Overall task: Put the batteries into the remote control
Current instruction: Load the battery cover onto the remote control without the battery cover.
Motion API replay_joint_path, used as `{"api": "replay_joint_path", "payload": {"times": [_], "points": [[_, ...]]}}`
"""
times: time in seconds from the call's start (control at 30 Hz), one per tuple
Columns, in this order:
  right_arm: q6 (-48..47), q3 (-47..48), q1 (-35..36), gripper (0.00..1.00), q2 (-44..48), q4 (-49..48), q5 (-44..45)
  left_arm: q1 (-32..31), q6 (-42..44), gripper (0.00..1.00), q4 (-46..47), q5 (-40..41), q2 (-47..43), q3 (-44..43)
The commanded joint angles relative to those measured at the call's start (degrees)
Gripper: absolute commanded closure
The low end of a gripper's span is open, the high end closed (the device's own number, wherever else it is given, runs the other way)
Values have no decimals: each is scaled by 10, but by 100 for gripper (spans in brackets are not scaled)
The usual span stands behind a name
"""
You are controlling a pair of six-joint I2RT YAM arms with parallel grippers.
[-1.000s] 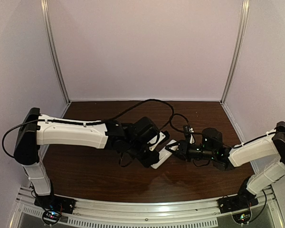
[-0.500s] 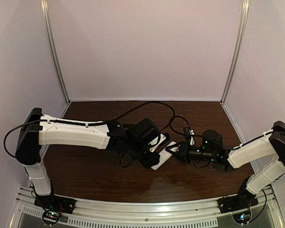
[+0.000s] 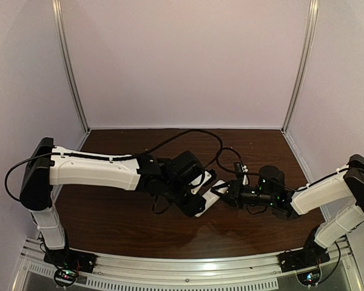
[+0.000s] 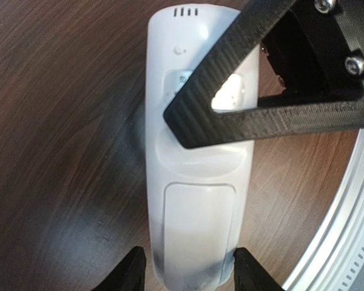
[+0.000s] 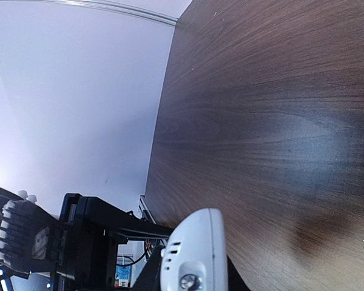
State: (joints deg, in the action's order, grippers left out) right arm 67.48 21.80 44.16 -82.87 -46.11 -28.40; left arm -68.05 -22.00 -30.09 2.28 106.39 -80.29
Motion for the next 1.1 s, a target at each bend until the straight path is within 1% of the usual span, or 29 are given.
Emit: {"api": "replay_joint_path", "payload": {"times": [0.0,0.17,0.23,0.33,0.37,0.47,0.53,0.6,0.73,0.87,1.07], "points": [[3,-3,-2,100,11,-42,-17,-2,6,47,14,-3,-28,14],[3,-3,-4,100,8,-41,-28,-2,9,34,36,9,-57,29],[5,-4,-4,100,8,-41,-32,-1,12,24,50,9,-72,40],[6,-5,-4,100,9,-37,-37,0,20,5,78,0,-105,62],[5,-5,-4,100,11,-36,-38,-1,23,3,86,-2,-115,68],[5,-6,-4,100,14,-31,-45,0,42,3,113,-9,-153,97],[4,-5,-5,100,18,-27,-53,2,69,3,141,-17,-187,126],[4,-4,-5,100,22,-25,-62,2,116,3,167,-22,-226,160],[2,4,-5,100,30,-19,-91,2,207,3,203,-63,-292,226],[0,12,-4,100,36,-20,-123,0,314,15,214,-108,-332,266],[-2,26,-4,100,33,-21,-165,-5,421,28,229,-151,-366,303]]}}
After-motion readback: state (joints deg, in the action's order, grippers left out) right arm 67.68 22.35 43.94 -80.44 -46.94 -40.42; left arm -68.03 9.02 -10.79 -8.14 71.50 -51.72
